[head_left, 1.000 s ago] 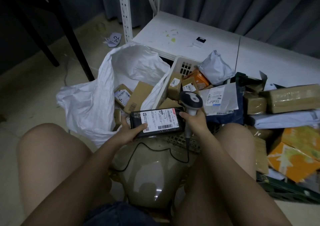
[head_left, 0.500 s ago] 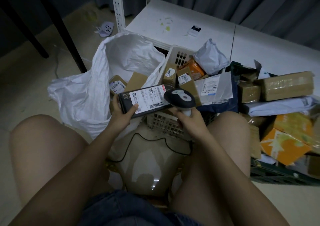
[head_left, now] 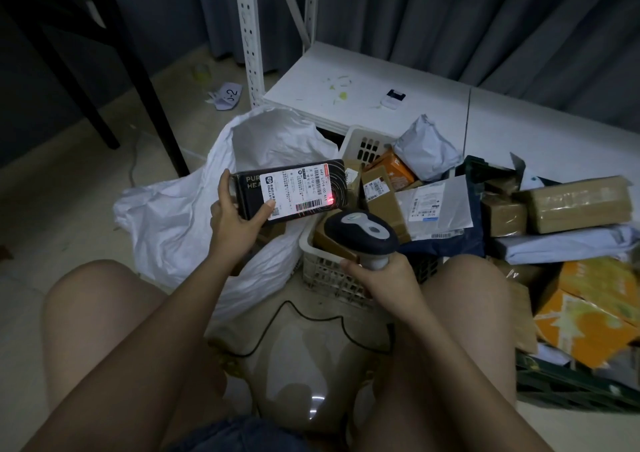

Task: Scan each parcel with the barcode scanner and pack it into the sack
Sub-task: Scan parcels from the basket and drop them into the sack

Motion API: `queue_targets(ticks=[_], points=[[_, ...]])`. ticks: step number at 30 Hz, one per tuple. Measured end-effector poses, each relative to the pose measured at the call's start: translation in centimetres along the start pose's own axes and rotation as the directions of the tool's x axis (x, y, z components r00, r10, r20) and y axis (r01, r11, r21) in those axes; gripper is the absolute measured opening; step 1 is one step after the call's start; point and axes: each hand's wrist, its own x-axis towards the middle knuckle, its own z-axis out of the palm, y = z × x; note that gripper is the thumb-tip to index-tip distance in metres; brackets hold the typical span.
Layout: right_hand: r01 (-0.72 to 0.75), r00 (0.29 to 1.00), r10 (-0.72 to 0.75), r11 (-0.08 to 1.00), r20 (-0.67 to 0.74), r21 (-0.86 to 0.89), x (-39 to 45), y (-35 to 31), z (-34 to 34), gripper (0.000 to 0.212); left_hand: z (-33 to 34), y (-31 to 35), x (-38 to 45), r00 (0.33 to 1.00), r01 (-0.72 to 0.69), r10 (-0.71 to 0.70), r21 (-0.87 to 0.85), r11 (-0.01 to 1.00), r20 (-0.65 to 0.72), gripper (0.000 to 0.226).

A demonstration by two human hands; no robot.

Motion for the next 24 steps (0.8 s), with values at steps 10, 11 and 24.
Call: queue_targets(ticks=[10,11,24], points=[[-0.025,0.999,0.023,0.998,0.032,0.064,0.5,0.0,0.6,0.025,-0.1,-1.3,0.4,0.997,-0.02,0.022,0.032,0.999,-0.074,0.098],[-0.028,0.999,0.025,0.996,0.033,0.087,0.7,-0.1,0.7,0.02,-0.2,-1.3,0.5,0.996,-0.018,0.022,0.043,0.999,-0.088,0.099],[-0.158,0.987,0.154,0.979,0.04,0.129,5.5,-1.3,3.3,0.029,-5.2,-1.4,7.2,0.919,0.168,0.084,0.577,0.799,-0.385,0.085]])
